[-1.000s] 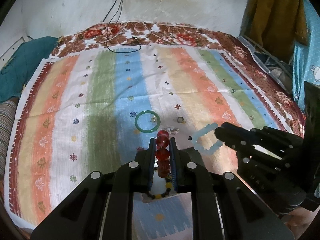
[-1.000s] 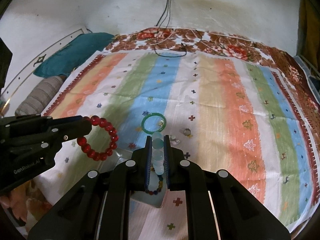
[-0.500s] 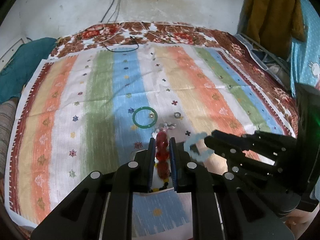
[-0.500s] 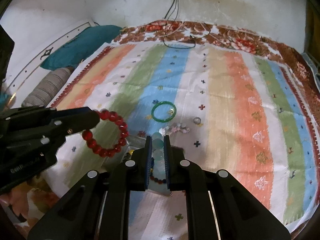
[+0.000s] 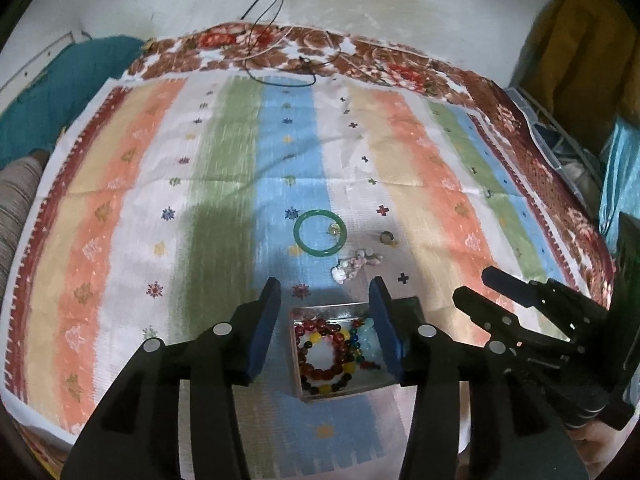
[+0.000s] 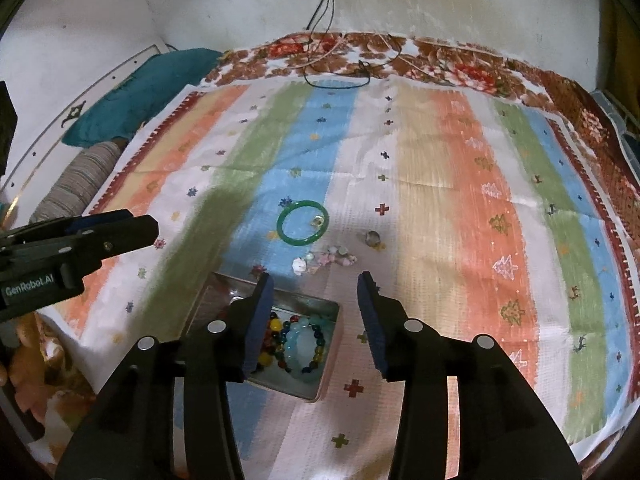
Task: Organize jewelry
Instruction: 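Open both tools to release the bracelets into the tin, then move both tools toward the green jade bangle and shells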
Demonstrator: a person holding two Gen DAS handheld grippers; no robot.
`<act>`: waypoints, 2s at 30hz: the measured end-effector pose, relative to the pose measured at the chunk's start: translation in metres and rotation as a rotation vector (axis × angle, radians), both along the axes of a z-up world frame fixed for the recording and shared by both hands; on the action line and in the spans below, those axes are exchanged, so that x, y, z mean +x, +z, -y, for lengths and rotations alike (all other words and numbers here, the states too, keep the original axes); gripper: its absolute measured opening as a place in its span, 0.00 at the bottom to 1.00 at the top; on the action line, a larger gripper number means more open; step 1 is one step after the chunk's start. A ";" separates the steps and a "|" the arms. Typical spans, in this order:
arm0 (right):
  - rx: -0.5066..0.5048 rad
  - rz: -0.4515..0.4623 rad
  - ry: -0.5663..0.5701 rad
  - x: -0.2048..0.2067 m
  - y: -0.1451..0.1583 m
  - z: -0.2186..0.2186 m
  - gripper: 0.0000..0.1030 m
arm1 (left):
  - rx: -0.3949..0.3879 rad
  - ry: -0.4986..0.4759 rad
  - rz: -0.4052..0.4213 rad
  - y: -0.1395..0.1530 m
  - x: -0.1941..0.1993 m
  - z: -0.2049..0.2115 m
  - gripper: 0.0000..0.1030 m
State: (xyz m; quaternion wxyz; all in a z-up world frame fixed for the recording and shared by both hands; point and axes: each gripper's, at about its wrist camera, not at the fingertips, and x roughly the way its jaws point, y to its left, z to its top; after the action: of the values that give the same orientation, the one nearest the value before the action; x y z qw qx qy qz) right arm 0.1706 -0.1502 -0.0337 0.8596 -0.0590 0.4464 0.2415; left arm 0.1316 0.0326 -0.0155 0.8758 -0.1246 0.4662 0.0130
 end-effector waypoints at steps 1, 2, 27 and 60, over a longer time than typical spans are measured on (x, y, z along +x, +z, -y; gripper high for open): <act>0.000 -0.005 -0.002 0.002 -0.001 0.000 0.44 | -0.005 0.005 -0.008 -0.002 0.003 -0.002 0.47; 0.001 -0.011 -0.005 0.004 -0.002 0.000 0.45 | -0.005 0.009 -0.015 -0.004 0.005 -0.001 0.48; -0.067 -0.099 -0.001 0.041 -0.032 -0.019 0.57 | -0.010 0.039 -0.121 -0.041 0.055 -0.024 0.59; -0.144 -0.213 0.000 0.094 -0.084 -0.041 0.57 | 0.010 0.010 -0.226 -0.099 0.125 -0.023 0.59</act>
State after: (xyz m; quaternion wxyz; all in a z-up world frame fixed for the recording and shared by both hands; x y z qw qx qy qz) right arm 0.2644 -0.1092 -0.1181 0.8009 -0.0947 0.5514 0.2134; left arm 0.2567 0.0556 -0.1147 0.8181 -0.1204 0.5613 0.0336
